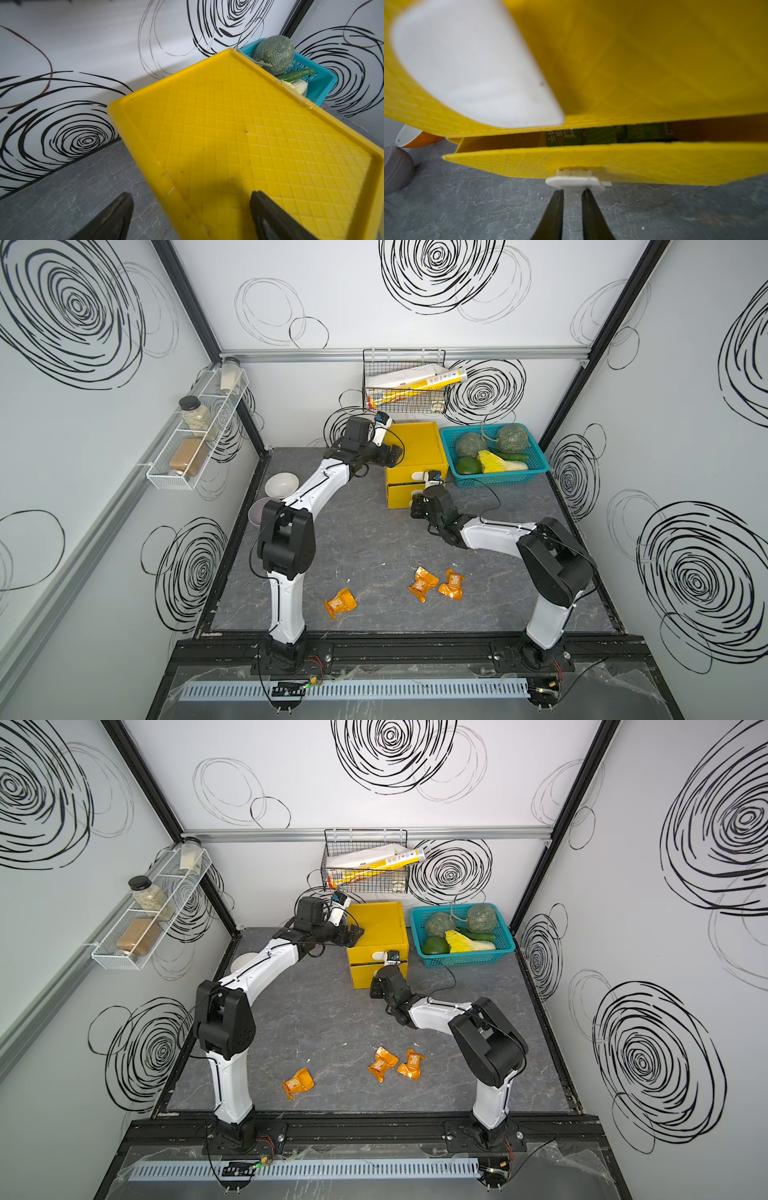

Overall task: Place the cookies into the drawer by color
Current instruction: Close the drawer in the storage box.

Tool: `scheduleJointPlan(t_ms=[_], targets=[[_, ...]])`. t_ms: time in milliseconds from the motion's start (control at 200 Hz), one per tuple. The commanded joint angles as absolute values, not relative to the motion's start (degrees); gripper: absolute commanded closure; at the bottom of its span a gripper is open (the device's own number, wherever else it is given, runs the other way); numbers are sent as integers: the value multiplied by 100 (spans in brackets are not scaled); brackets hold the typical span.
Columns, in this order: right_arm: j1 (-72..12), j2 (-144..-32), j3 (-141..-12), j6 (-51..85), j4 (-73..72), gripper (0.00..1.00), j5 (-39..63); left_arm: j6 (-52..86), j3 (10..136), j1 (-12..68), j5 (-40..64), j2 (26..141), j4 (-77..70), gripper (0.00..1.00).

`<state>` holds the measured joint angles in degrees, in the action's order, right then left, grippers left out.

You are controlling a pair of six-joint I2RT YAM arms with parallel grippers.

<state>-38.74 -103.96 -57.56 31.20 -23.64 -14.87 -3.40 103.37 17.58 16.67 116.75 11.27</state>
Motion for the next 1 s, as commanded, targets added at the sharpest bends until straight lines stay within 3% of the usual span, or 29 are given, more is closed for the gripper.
scheduleJointPlan(t_ms=[0, 661, 886, 996], targets=[[-3832, -10441, -5634, 2955, -2996, 79, -1728, -439, 10191, 1643, 1564, 11645, 1596, 6], [-3787, -10694, -5217, 2828, -4441, 74, -1808, -385, 10084, 1644, 1633, 11585, 1554, 6], [-3770, -10349, -4965, 3222, -4297, 72, -1562, -384, 10028, 1644, 1638, 11531, 1530, 6], [-3771, -10172, -4855, 3464, -3988, 67, -1285, -373, 10013, 1644, 1635, 11516, 1537, 6]])
